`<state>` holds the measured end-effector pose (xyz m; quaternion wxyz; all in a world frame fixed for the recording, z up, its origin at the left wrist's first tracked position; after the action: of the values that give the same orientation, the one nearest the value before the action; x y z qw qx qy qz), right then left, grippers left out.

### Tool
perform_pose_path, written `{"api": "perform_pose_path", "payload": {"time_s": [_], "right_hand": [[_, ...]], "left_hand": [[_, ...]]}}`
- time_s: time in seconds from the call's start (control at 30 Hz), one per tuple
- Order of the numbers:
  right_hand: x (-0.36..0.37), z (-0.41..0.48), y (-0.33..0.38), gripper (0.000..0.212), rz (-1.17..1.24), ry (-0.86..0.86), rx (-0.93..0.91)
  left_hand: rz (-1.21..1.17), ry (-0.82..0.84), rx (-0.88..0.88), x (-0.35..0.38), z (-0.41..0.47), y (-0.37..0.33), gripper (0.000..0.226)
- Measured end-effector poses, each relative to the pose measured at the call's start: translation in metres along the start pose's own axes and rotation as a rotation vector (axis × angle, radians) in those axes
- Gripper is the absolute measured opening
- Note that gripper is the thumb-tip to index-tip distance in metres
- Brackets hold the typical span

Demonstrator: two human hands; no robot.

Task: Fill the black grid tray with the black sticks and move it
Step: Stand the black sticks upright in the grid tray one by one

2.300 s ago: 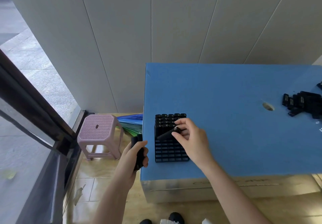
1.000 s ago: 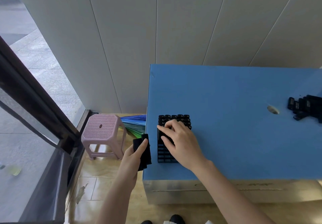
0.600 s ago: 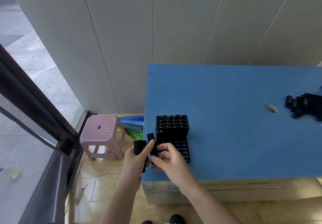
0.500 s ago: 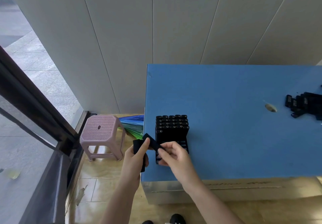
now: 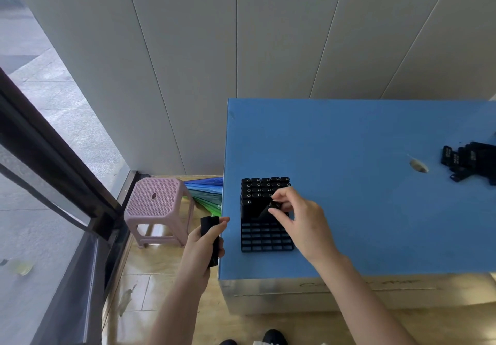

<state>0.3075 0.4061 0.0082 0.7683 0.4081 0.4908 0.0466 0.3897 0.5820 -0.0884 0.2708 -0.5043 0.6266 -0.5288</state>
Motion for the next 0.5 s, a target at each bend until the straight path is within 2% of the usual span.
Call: {"api": "perform_pose_path", "payload": {"time_s": [0.3,0.5], "right_hand": [[0.013,0.011,0.012,0.015,-0.047,-0.006,-0.101],[0.016,0.013,0.014,0.009,-0.014,0.008,-0.162]], "left_hand": [[0.016,-0.014,0.003,-0.003,-0.001,-0.001,0.01],[0.058,-0.056,-0.018,-0.006,-0.004,0.0,0.018]]}}
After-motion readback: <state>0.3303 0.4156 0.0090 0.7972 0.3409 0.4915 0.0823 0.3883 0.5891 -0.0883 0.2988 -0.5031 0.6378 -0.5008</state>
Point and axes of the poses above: each hand's wrist, its own z-axis towards the middle knuckle, its own x-axis out of the palm, y = z × x, the point moved 10 cm from there along z, towards the middle knuckle, and after that the axes turned 11 degrees about x, right-handed, at the moved point
